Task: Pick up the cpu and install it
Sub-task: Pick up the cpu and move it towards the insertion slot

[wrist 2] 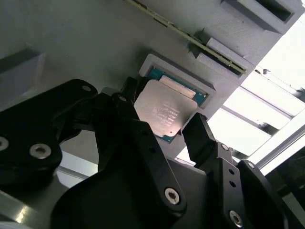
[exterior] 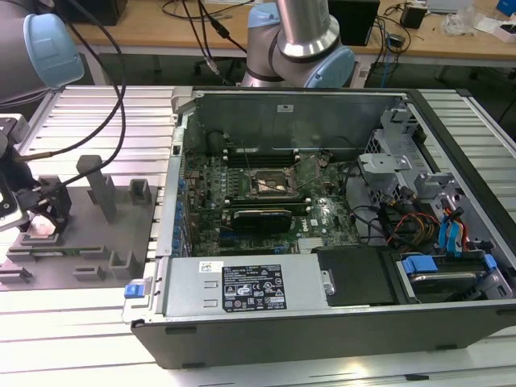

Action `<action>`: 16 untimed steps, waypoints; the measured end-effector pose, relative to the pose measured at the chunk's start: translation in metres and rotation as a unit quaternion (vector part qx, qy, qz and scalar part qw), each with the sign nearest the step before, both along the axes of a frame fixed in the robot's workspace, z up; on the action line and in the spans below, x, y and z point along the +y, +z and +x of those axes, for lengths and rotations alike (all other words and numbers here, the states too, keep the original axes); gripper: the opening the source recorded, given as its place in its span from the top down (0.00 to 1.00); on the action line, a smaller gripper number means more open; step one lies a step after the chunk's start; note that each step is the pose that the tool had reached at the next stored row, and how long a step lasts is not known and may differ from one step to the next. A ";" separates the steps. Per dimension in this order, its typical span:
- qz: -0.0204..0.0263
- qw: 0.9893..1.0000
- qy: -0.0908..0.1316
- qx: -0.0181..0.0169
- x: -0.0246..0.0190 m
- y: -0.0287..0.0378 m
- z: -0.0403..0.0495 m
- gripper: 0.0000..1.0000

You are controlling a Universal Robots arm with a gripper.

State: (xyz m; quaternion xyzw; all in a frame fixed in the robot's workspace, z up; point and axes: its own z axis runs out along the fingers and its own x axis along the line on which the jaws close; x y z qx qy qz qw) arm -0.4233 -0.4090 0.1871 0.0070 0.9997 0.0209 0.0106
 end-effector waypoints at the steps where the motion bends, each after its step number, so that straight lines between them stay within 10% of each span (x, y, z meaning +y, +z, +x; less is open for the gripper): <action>1: 0.000 1.000 0.000 0.000 0.0000 0.0000 0.0000 0.34; 16: 0.000 1.000 0.000 0.000 0.0000 -0.0004 0.0000 0.42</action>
